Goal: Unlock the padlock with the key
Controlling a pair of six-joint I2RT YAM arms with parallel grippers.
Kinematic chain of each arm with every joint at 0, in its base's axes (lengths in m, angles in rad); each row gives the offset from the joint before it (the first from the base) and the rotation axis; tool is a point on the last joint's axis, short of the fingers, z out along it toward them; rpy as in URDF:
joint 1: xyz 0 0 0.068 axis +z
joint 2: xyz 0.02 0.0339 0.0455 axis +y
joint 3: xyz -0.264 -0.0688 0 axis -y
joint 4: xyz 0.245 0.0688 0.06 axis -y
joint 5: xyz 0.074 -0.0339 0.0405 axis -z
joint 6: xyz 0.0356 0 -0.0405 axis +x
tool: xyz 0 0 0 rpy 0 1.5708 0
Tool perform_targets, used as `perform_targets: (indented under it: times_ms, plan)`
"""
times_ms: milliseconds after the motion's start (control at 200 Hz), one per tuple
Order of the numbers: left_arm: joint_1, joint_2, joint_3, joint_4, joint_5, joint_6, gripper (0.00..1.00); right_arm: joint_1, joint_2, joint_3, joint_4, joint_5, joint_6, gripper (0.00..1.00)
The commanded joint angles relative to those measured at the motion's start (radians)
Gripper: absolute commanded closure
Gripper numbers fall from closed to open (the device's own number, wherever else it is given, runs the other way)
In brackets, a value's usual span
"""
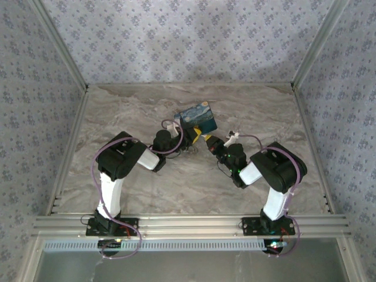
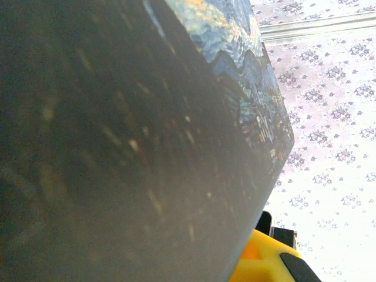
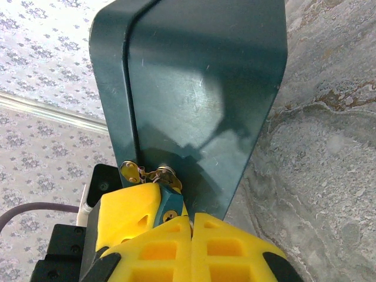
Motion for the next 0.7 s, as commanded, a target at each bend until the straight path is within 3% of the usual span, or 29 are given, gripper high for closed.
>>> perform_targets:
  times_ms: [0, 695]
  plan:
    - [-0.014, 0.017, 0.037, 0.074, 0.021, -0.018, 1.00, 0.008, 0.005, 0.019, 0.028, -0.001, 0.010, 1.00]
    - [-0.042, 0.024, 0.054, 0.108, 0.010, -0.036, 1.00, 0.044, 0.059, 0.098, 0.028, 0.038, 0.023, 1.00]
